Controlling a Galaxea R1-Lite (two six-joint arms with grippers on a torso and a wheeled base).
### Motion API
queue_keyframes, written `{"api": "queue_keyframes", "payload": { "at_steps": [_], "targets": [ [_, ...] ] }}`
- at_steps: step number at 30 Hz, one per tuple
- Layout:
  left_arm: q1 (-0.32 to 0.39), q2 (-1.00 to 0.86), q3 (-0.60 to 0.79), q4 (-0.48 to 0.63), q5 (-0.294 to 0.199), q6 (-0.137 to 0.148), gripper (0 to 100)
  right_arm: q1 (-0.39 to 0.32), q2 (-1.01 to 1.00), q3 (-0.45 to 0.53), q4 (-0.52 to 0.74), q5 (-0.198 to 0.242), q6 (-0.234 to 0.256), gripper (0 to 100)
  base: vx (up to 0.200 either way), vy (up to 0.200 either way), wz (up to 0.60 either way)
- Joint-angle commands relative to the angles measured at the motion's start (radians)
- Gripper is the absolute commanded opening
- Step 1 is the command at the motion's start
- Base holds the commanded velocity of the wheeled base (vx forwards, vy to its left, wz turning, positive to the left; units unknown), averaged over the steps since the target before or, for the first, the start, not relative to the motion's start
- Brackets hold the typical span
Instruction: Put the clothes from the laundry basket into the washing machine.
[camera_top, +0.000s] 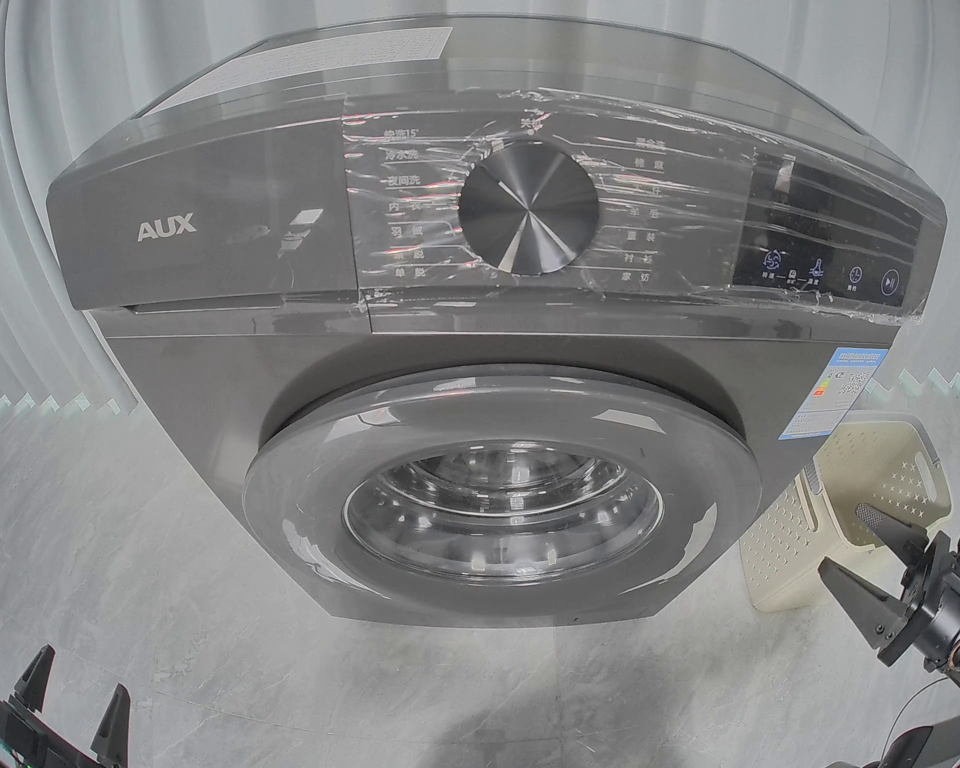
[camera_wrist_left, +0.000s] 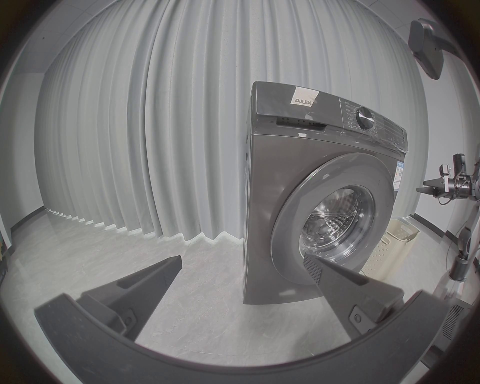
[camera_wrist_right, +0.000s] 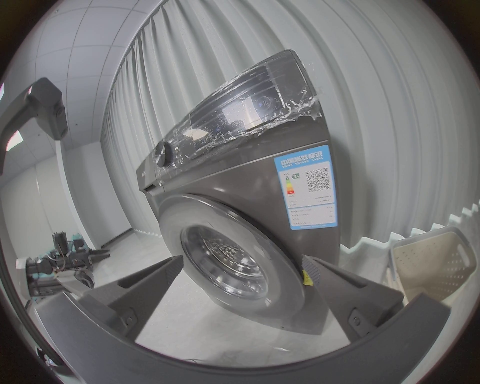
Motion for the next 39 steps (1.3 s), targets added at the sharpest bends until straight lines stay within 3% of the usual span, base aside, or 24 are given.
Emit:
{"api": "queue_keyframes", "payload": {
  "at_steps": [1, 3, 4, 9, 13, 21, 26, 29, 32, 34, 39],
  "targets": [
    [0.0, -0.016, 0.016, -0.002, 0.0, 0.0, 100, -0.081, -0.108, 0.017, 0.087, 0.007, -0.042, 100, 0.0, 0.0, 0.0],
    [0.0, -0.016, 0.016, -0.002, 0.0, 0.0, 100, -0.159, -0.272, 0.017, 0.267, 0.046, -0.068, 100, 0.0, 0.0, 0.0],
    [0.0, -0.016, 0.016, -0.002, 0.0, 0.0, 100, -0.159, -0.272, 0.017, 0.267, 0.046, -0.068, 100, 0.0, 0.0, 0.0],
    [0.0, -0.016, 0.016, -0.002, 0.0, 0.0, 100, -0.266, -0.589, -0.027, 0.591, 0.053, -0.091, 100, 0.0, 0.0, 0.0],
    [0.0, -0.016, 0.016, -0.002, 0.0, 0.0, 100, -0.308, -0.743, -0.069, 0.755, 0.055, -0.091, 100, 0.0, 0.0, 0.0],
    [0.0, -0.016, 0.016, 0.0, 0.0, 0.0, 100, -0.401, -0.843, -0.067, 0.799, 0.049, -0.091, 100, 0.0, 0.0, 0.0],
    [0.0, -0.016, 0.016, -0.002, 0.0, -0.002, 100, -0.409, -0.843, -0.036, 0.796, -0.002, -0.09, 100, 0.0, 0.0, 0.0],
    [0.0, -0.016, 0.016, -0.002, 0.0, -0.002, 100, -0.461, -0.846, -0.006, 0.796, -0.025, -0.094, 100, 0.0, 0.0, 0.0],
    [0.0, -0.016, 0.016, -0.002, 0.0, -0.002, 100, -0.561, -0.889, 0.017, 0.815, 0.05, -0.116, 100, 0.0, 0.0, 0.0],
    [0.0, -0.016, 0.016, 0.0, 0.0, -0.002, 100, -0.556, -0.905, 0.017, 0.876, 0.067, -0.122, 100, 0.0, 0.0, 0.0],
    [0.0, -0.016, 0.016, -0.002, 0.001, -0.011, 100, -0.544, -0.932, 0.011, 0.945, -0.014, -0.148, 100, 0.0, 0.0, 0.0]
  ]
}}
